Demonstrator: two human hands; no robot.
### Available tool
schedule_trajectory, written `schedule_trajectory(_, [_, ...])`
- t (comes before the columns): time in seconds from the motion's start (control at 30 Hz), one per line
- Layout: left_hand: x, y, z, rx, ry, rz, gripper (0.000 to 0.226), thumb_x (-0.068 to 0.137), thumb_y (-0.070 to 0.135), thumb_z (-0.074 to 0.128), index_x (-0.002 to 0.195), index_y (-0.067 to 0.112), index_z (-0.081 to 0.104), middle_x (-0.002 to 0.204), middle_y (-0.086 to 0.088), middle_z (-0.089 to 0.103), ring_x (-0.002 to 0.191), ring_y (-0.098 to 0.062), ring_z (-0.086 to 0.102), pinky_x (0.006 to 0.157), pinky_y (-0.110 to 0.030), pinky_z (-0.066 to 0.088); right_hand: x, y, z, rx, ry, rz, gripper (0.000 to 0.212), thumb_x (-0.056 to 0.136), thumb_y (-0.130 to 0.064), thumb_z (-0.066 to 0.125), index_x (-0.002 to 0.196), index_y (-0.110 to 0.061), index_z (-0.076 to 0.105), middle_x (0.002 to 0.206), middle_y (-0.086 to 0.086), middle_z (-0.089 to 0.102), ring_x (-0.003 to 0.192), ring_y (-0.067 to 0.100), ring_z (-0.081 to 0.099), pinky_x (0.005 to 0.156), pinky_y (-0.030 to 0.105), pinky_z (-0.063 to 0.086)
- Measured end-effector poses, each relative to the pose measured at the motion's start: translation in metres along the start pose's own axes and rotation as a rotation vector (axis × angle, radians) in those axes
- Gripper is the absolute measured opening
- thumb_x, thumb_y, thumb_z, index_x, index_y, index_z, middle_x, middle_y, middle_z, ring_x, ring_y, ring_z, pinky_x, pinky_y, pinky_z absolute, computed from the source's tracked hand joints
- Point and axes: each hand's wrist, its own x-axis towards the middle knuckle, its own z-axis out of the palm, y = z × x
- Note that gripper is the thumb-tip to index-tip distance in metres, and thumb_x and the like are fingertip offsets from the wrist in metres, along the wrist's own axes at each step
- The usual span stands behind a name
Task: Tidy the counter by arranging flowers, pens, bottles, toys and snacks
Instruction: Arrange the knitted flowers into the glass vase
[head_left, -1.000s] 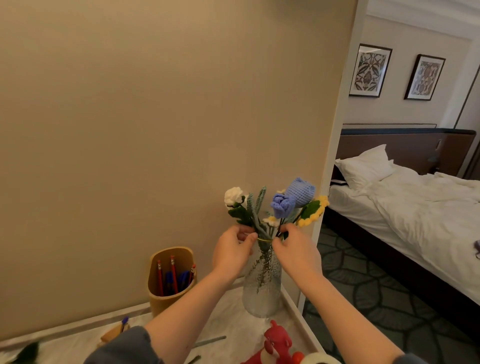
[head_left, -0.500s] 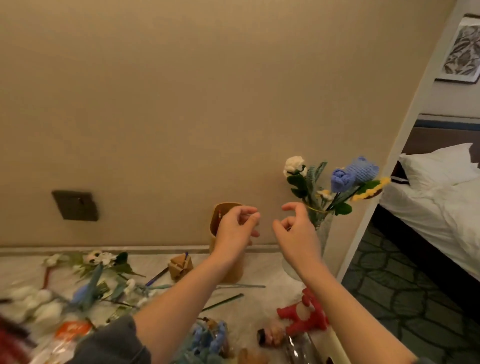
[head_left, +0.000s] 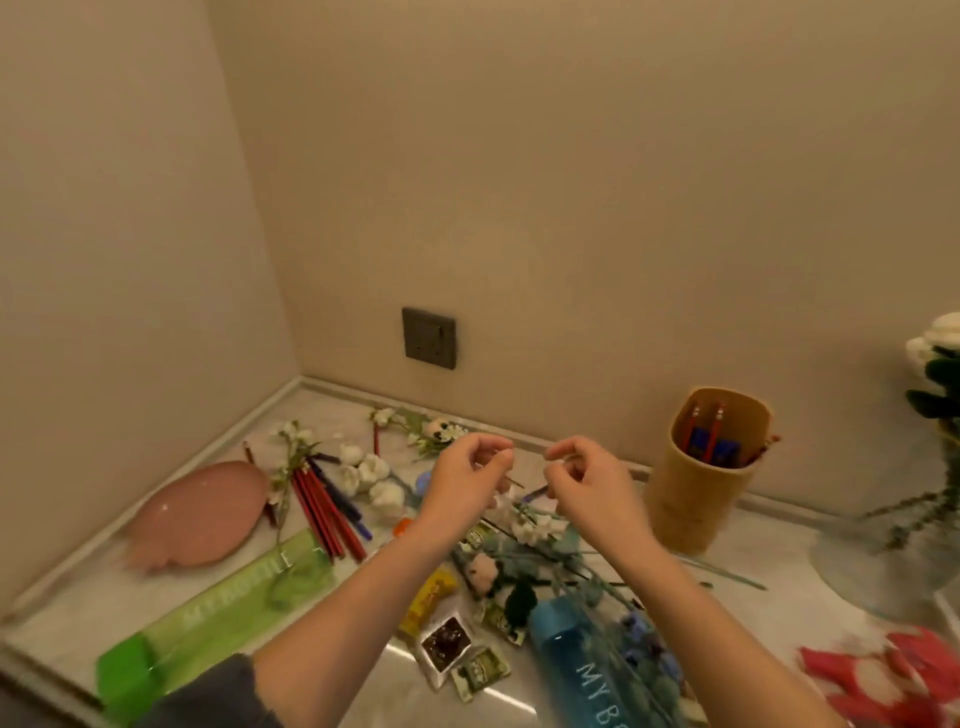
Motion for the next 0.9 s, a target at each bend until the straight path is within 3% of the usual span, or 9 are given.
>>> schedule_trajectory(0.17, [-0.006, -0.033, -0.066, 0.071, 0.036, -0.026, 0.009, 0.092, 0.021, 0.061, 0.098, 0.023, 0.067, 0.085, 0.002, 0.069, 0.069, -0.006, 0.066, 0.057, -0.017, 0.048, -0.008, -0.024, 0.065, -0.037, -0.110, 0.003, 0.006, 0.087, -0.030, 0.056, 0.090, -0.034, 0.060, 0.073, -0.007, 0.066, 0.066, 0.007, 0.062, 0.062, 0.035, 0.055])
schedule_trajectory(0.3, [-0.007, -0.053, -0.103, 0.093, 0.046, -0.049, 0.010, 0.091, 0.020, 0.063, 0.092, 0.029, 0.066, 0.086, 0.005, 0.068, 0.072, -0.007, 0.067, 0.065, -0.023, 0.053, -0.007, -0.037, 0.100, -0.071, -0.149, 0.018, 0.009, 0.085, -0.030, 0.055, 0.090, -0.034, 0.061, 0.074, -0.007, 0.067, 0.067, 0.009, 0.064, 0.065, 0.039, 0.056])
schedule_trajectory(0.43, [-0.002, -0.073, -0.135, 0.113, 0.052, -0.060, 0.011, 0.089, 0.023, 0.065, 0.092, 0.034, 0.066, 0.093, 0.007, 0.068, 0.087, -0.012, 0.067, 0.079, -0.032, 0.056, -0.004, -0.045, 0.130, -0.143, -0.136, 0.012, 0.006, 0.085, -0.031, 0.055, 0.087, -0.035, 0.060, 0.074, -0.010, 0.063, 0.068, 0.004, 0.059, 0.064, 0.038, 0.055])
schedule_trajectory(0.6, [0.007, -0.090, -0.162, 0.131, 0.023, -0.044, 0.012, 0.088, 0.023, 0.066, 0.094, 0.033, 0.067, 0.093, 0.008, 0.069, 0.087, -0.011, 0.066, 0.081, -0.032, 0.056, -0.001, -0.037, 0.162, -0.312, -0.146, 0.059, 0.011, 0.089, -0.034, 0.056, 0.099, -0.034, 0.060, 0.090, -0.014, 0.063, 0.078, 0.002, 0.059, 0.069, 0.031, 0.057])
schedule_trajectory(0.7, [0.012, -0.096, -0.169, 0.193, -0.029, -0.053, 0.012, 0.088, 0.025, 0.066, 0.095, 0.035, 0.065, 0.096, 0.012, 0.067, 0.089, -0.006, 0.064, 0.084, -0.031, 0.055, -0.003, -0.025, 0.172, -0.394, -0.146, 0.116, 0.011, 0.090, -0.037, 0.058, 0.099, -0.031, 0.063, 0.088, -0.013, 0.061, 0.077, 0.003, 0.059, 0.069, 0.031, 0.058])
schedule_trajectory(0.9, [0.021, -0.103, -0.156, 0.464, -0.284, -0.109, 0.017, 0.088, 0.032, 0.064, 0.104, 0.037, 0.065, 0.099, 0.022, 0.063, 0.094, 0.003, 0.058, 0.086, -0.026, 0.051, -0.001, -0.016, 0.186, -0.541, -0.158, 0.127, 0.015, 0.090, -0.036, 0.052, 0.092, -0.030, 0.067, 0.085, -0.010, 0.065, 0.076, 0.007, 0.061, 0.065, 0.030, 0.055])
